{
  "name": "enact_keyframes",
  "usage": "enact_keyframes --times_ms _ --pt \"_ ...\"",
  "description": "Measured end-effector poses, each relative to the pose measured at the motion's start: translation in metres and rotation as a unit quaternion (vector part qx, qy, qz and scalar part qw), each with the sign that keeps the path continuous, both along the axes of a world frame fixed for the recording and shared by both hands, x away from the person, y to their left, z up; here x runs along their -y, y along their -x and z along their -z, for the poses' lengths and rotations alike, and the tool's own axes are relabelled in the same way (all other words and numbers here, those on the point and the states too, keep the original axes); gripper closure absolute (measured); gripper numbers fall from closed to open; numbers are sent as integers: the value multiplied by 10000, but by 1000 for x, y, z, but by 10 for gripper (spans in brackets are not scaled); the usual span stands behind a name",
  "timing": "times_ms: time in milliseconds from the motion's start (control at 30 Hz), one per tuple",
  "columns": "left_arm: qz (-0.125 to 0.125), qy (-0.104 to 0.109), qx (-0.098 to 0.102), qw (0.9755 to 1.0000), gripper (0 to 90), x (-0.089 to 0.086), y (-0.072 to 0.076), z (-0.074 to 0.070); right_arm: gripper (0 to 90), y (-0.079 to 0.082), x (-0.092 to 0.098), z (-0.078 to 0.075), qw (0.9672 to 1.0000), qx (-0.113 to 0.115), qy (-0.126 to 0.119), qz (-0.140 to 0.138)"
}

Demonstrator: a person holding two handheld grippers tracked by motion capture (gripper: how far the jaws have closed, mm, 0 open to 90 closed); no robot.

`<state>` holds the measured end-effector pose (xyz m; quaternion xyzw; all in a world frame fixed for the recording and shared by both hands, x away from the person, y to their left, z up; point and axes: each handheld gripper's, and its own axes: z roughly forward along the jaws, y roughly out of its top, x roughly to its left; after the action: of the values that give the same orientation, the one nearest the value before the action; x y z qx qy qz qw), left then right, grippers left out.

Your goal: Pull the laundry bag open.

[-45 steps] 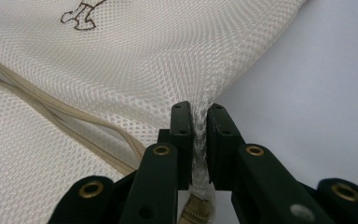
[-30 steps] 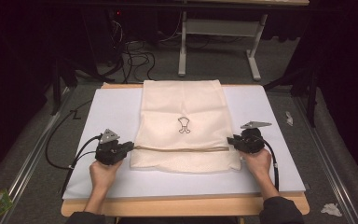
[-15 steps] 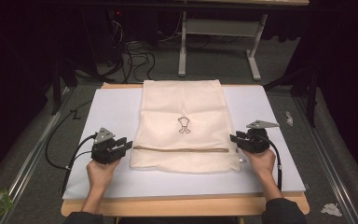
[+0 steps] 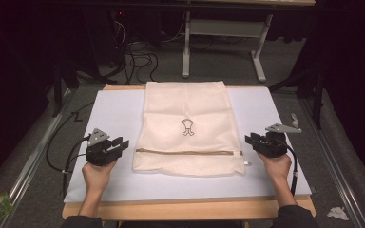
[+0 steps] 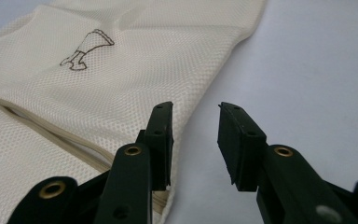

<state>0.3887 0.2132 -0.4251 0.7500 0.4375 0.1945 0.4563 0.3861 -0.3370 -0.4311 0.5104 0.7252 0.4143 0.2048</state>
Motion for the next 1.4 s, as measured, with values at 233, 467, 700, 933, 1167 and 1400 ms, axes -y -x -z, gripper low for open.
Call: enact_keyframes --times_ms 233,467,700,933,1167,1400 --pt "-121 29 13 9999 649 -8 0 0 667 7 16 0 9998 77 -90 181" --pt "-228 87 24 9997 646 -15 0 1 667 12 27 0 9994 120 -157 294" --pt "-370 80 35 9993 638 -17 -2 3 667 16 35 2 9988 103 -213 438" --pt "-478 89 -2 9988 633 -21 -5 7 667 19 44 6 9982 74 -222 555" --pt "-567 115 -37 9983 630 -25 -7 13 667 20 50 13 9976 43 -246 643" --pt "-614 72 -41 9981 626 -27 -9 17 667 20 51 17 9973 -28 -220 698"
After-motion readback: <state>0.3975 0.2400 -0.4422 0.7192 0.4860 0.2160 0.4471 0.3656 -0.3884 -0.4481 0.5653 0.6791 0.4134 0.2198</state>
